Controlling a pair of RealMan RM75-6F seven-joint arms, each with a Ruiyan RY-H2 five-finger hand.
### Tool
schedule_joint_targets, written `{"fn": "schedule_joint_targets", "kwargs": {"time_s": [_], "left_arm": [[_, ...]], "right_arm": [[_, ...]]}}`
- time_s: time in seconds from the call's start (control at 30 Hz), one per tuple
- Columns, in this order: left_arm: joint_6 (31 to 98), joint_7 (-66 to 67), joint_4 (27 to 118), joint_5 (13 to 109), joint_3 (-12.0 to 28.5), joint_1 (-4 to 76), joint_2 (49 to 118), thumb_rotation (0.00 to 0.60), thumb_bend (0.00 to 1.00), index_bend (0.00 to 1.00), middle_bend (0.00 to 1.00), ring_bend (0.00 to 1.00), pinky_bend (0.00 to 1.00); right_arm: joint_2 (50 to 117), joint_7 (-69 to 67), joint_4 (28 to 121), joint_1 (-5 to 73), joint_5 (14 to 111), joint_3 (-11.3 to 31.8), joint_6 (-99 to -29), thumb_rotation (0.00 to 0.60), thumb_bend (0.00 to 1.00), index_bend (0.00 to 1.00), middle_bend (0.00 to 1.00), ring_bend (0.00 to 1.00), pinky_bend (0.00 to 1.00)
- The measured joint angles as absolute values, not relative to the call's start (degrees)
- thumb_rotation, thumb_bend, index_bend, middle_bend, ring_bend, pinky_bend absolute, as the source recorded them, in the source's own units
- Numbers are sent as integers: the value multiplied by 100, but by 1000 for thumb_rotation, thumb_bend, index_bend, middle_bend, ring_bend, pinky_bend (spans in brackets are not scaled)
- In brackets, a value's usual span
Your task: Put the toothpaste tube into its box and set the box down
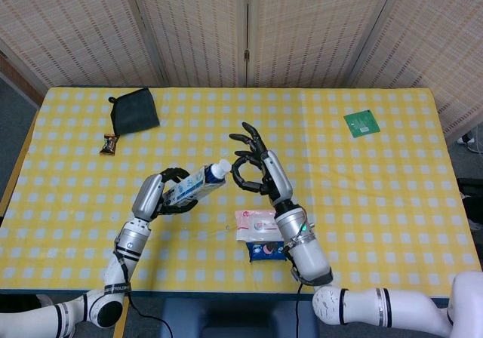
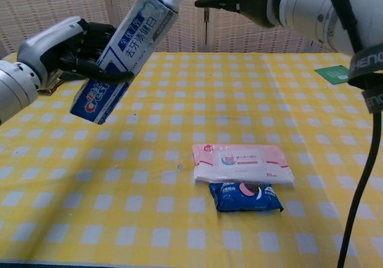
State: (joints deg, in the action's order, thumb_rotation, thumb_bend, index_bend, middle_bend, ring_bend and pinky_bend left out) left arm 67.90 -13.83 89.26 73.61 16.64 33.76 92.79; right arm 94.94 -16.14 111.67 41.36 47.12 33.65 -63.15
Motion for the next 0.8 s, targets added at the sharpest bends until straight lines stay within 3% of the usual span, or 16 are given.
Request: {"fn": "schedule_joint_targets", "kwargs": {"time_s": [0.8], "left_arm": [[6674, -1264, 8552, 7365, 1543, 3349, 9024, 600, 810, 495, 511, 407, 442]], "right_arm": [[8476, -2490, 11488, 3561, 5306, 3456, -6067, 600, 482, 0, 82, 57, 85]]}}
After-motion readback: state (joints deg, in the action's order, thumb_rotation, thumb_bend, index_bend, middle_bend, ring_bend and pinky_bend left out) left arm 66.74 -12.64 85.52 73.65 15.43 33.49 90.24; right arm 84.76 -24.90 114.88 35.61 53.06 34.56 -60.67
